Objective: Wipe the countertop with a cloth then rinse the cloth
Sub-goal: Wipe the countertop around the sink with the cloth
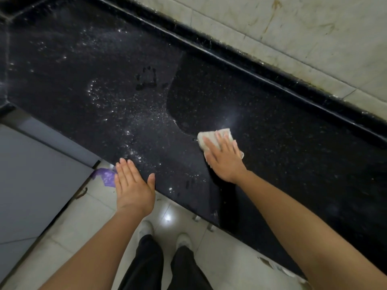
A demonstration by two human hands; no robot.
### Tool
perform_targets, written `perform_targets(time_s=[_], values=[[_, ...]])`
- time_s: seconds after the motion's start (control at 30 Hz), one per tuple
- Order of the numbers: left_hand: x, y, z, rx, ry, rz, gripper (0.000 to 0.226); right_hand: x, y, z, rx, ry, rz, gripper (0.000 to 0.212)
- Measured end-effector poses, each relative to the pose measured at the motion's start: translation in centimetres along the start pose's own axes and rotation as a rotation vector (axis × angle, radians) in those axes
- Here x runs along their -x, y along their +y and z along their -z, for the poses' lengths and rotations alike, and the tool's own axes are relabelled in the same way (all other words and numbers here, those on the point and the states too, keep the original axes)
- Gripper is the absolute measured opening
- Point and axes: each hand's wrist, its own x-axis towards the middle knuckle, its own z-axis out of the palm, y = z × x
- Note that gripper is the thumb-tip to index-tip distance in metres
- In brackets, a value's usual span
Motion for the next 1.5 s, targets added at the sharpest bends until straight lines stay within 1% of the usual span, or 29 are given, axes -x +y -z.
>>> perform_targets(time_s=[0.07,0.2,0.33,0.47,0.5,0.57,0.67,0.8,0.9,0.97,1.1,1.17,1.3,1.4,1.5], values=[[0.1,0.1,0.1,-0.001,-0.012,-0.005,0.074,3.4,-0.4,-1.3,0.032,-0.026,0.079,0.054],[0.2,0.0,0.2,-0.017,-0.019,-0.009,0.074,9.8,-1.2,-4.1,0.079,-0.066,0.162,0.067],[0.3,0.0,0.4,-0.019,-0.027,-0.013,0.074,14.4,-1.6,-5.7,0.069,-0.096,0.176,0.056],[0.3,0.0,0.4,-0.019,-0.025,-0.023,0.074,15.8,-1.5,-6.1,0.062,-0.087,0.161,0.049],[0.4,0.0,0.4,-0.02,-0.023,-0.023,0.074,15.8,-1.4,-6.1,0.077,-0.092,0.161,0.049],[0.4,0.0,0.4,-0.017,-0.021,-0.021,0.074,15.7,-1.2,-6.4,0.162,-0.045,0.183,0.05],[0.5,0.0,0.3,-0.003,-0.002,-0.017,0.074,14.7,-0.8,-6.2,0.234,-0.025,0.221,0.051],[0.3,0.0,0.0,0.043,0.026,-0.017,0.075,10.1,-1.3,-4.2,0.184,-0.032,0.282,0.053],[0.1,-0.1,-0.2,0.045,0.017,-0.008,0.075,4.3,-2.1,-2.3,0.122,-0.008,0.185,0.056],[0.0,-0.2,-0.1,0.04,-0.011,0.005,0.075,0.3,-2.5,-1.1,0.089,0.019,0.09,0.053],[-0.2,0.0,0.0,0.023,-0.039,0.02,0.075,-5.5,-3.3,0.7,-0.007,-0.042,-0.029,0.052],[-0.2,0.0,0.1,0.014,-0.042,0.028,0.074,-6.4,-3.5,0.6,-0.009,-0.043,-0.04,0.053],[-0.2,0.1,0.1,-0.012,-0.056,0.04,0.074,-3.7,-3.6,-0.4,0.027,-0.008,0.049,0.054],[-0.1,0.2,0.3,-0.015,-0.069,0.036,0.073,1.2,-4.0,-2.0,0.099,-0.052,0.183,0.061],[0.2,0.4,0.7,-0.008,-0.079,0.031,0.073,6.4,-4.7,-3.5,0.147,-0.102,0.313,0.063]])
